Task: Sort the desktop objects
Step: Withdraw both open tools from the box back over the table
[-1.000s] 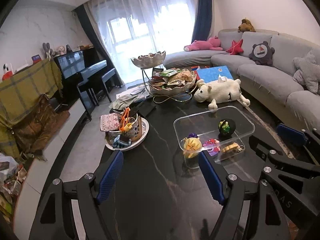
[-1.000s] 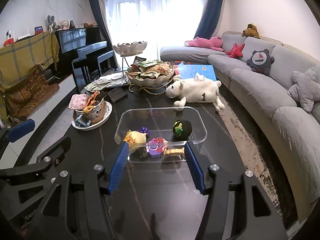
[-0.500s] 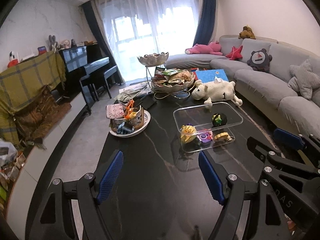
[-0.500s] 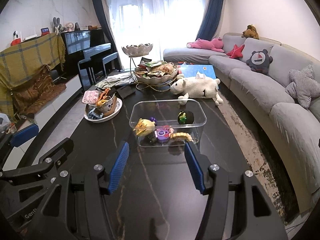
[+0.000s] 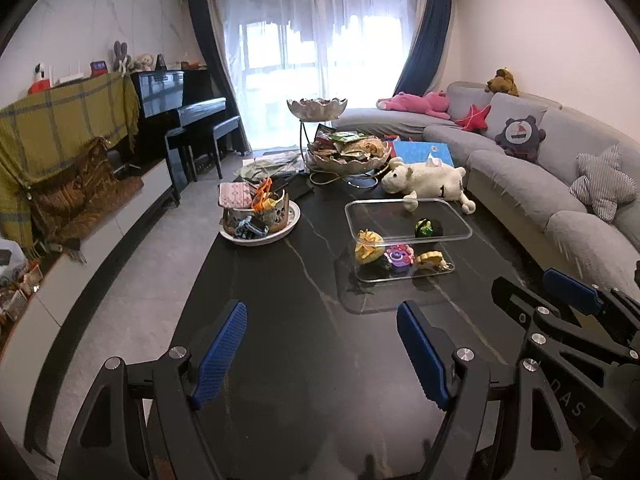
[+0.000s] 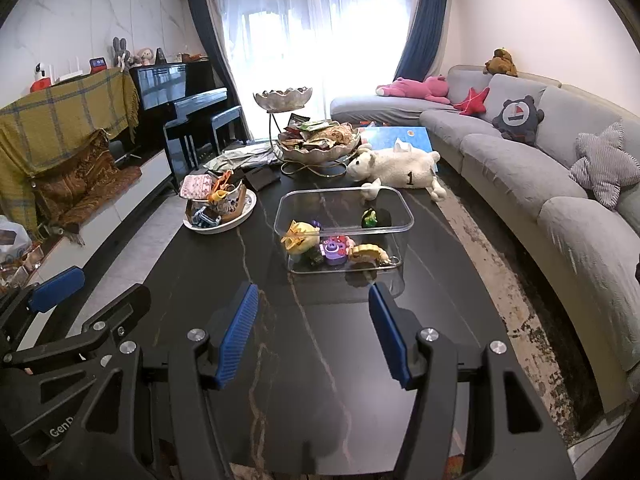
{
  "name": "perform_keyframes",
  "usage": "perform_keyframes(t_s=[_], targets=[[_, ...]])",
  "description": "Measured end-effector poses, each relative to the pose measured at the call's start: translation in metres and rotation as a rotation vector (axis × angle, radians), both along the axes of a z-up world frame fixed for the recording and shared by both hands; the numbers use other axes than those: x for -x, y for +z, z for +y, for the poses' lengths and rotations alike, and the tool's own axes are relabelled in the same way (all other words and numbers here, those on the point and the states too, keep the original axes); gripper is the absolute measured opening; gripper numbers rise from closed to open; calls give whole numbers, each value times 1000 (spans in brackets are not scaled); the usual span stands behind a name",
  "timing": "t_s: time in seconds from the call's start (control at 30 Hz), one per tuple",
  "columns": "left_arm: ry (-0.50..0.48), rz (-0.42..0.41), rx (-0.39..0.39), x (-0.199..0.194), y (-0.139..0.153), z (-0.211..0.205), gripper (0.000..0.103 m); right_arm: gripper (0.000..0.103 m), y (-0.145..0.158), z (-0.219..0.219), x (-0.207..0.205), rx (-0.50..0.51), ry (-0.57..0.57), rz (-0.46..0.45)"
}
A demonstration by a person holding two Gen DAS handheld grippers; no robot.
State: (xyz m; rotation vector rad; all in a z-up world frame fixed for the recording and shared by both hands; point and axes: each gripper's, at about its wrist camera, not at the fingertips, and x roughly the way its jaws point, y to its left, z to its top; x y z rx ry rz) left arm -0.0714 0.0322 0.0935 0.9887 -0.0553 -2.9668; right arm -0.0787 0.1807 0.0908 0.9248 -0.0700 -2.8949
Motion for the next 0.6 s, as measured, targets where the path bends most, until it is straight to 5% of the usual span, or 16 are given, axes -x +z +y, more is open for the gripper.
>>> perform_keyframes(t_s=[0.6], targets=[[-12, -14, -18, -9, -8, 4, 74, 56, -8, 3, -10, 3, -2, -22]])
